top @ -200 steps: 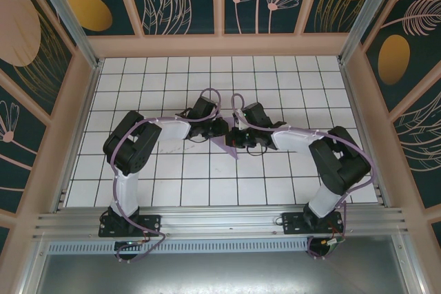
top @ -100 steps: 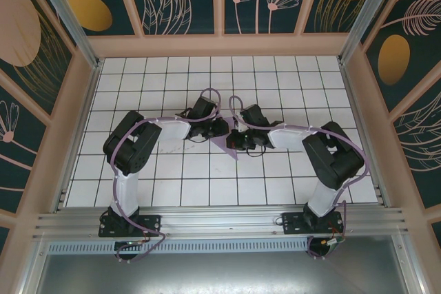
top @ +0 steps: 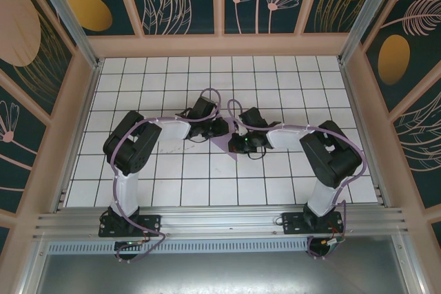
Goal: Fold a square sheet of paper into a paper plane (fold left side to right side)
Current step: Fourth fold the wing at the center of the table.
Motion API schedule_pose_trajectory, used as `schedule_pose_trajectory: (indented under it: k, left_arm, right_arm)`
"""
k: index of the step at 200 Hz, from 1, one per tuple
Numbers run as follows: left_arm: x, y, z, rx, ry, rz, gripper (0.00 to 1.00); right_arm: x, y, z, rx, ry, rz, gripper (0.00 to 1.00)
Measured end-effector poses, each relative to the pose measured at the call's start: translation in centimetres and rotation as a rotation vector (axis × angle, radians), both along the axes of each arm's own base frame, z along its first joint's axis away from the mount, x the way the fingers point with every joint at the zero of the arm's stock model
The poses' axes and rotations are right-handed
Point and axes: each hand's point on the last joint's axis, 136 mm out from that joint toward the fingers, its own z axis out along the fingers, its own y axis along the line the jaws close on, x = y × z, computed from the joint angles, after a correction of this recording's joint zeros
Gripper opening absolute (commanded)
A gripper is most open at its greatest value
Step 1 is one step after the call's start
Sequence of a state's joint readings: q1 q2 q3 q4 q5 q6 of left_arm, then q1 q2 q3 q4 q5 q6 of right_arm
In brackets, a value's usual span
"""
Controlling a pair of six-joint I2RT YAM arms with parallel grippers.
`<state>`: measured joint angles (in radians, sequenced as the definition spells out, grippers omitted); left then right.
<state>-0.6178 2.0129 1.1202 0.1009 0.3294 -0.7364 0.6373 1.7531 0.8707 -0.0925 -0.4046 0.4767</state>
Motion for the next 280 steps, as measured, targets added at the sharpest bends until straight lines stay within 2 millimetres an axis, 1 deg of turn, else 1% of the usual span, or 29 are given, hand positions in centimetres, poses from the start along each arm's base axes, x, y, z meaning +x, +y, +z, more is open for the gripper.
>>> schedule_pose_trajectory:
  k: [115,198,253,280]
  left_arm:
    - [0.0,0.0,0.0,0.001,0.0,0.001,0.21]
    - [-0.1,0.0,-0.1,0.007,0.008,0.0,0.21]
    - [-0.1,0.1,-0.1,0.01,0.012,-0.001,0.21]
    - [-0.1,0.1,-0.1,0.011,0.013,-0.001,0.21]
  right_arm:
    - [-0.8,-0.8,-0.2,-0.063,0.001,0.013,0.0]
    - [-2.5,-1.7,-0.4,-0.112,0.029,0.032,0.0]
    - [-4.1,-2.9,-0.4,-0.132,0.06,0.035,0.0]
    - [-5.9,-4.0,0.0,-0.144,0.103,0.042,0.0]
